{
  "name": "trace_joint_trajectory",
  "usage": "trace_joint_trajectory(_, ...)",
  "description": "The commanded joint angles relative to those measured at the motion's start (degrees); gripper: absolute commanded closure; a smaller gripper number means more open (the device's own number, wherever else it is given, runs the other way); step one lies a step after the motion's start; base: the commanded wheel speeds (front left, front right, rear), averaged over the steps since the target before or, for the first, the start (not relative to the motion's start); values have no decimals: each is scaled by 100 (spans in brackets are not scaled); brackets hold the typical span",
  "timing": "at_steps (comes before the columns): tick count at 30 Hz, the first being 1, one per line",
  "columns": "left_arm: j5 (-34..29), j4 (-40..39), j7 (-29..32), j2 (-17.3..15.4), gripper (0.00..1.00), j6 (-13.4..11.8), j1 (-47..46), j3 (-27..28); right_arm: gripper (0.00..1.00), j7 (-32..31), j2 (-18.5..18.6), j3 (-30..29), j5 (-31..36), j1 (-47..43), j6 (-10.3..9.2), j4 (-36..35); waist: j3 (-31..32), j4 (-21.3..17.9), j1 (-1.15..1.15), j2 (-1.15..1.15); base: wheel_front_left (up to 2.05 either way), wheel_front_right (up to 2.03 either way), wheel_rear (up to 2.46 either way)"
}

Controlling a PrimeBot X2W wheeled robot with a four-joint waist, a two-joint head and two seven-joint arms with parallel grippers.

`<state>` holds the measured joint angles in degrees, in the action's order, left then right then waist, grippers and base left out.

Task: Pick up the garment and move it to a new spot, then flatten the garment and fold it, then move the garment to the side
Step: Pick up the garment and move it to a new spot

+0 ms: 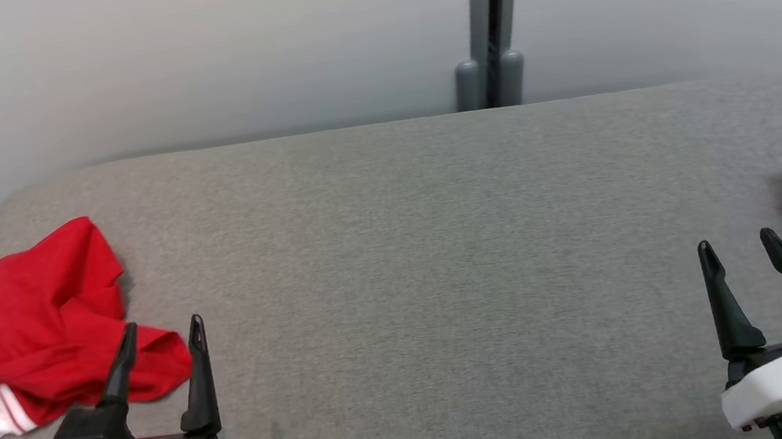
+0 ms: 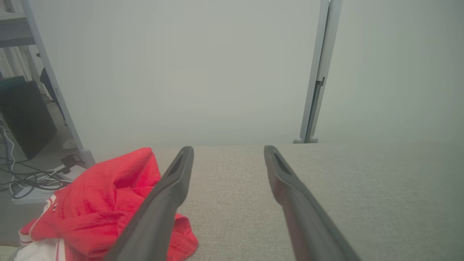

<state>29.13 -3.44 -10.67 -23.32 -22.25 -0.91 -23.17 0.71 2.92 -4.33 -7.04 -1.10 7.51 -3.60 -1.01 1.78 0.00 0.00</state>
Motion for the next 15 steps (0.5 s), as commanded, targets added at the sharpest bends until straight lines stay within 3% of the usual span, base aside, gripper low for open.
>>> trace_joint_trajectory(1,-37,-12,-23,-52,0,-4,-106,19,0,47,6,4,-26,52,-3,-55,-54,177,0,0,0,0,0)
trace_joint_trajectory(11,132,139,-246,-52,0,173,-346,269,0,30,10,107,-59,162,-3,-105,-281,1417,0,0,0,0,0)
trace_joint_trajectory(15,64,155,-311,78,0,82,-322,276,0,-3,10,143,-65,196,-3,-114,-317,1792,0,0,0,0,0)
